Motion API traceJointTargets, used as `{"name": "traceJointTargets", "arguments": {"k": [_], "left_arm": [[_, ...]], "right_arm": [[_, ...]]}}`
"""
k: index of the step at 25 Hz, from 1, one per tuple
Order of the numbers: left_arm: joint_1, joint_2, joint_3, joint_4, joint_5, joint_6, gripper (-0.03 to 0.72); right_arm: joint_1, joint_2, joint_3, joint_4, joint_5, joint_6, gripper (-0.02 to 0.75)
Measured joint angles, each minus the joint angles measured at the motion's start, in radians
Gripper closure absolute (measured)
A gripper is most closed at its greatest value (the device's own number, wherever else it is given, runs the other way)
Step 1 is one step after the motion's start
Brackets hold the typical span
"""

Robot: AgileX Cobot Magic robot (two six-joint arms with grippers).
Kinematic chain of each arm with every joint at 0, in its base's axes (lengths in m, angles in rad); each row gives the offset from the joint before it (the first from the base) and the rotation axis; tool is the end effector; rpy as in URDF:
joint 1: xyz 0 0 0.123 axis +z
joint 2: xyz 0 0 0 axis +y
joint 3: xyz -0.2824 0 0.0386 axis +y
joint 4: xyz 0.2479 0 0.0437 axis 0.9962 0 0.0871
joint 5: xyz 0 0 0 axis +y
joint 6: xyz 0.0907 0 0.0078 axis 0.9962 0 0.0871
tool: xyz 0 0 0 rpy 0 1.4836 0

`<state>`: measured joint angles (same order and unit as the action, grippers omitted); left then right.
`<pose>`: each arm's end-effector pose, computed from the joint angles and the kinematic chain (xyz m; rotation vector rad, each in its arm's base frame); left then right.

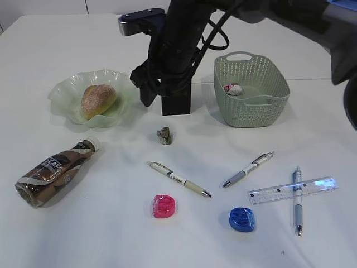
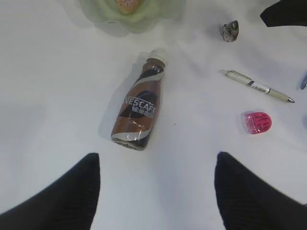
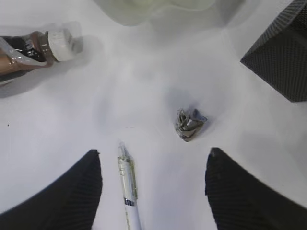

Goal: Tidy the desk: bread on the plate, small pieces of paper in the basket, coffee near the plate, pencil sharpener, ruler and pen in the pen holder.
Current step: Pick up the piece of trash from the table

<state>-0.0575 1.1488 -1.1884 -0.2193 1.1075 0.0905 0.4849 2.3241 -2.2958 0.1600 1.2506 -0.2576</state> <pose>0.2144 -0.0301 0.3761 0.1388 2.5329 -0.2749 0.4394 0.2471 0.2557 -0.9774 2.5919 0.2830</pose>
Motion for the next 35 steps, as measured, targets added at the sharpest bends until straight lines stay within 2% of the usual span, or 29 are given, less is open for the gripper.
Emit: {"name": "traceJointTargets", "arguments": {"k": [13,35], "left_arm": [[0.0,0.0,0.0,0.0,0.0,0.0,0.162],[0.0,0.0,0.0,0.0,0.0,0.0,0.162]], "right_arm": [[0.004,0.077,0.0,-0.085,-0.002,0.002,0.209],[-0.004,0.175,0.0,-0.058,-0.123,0.002,0.209]]}}
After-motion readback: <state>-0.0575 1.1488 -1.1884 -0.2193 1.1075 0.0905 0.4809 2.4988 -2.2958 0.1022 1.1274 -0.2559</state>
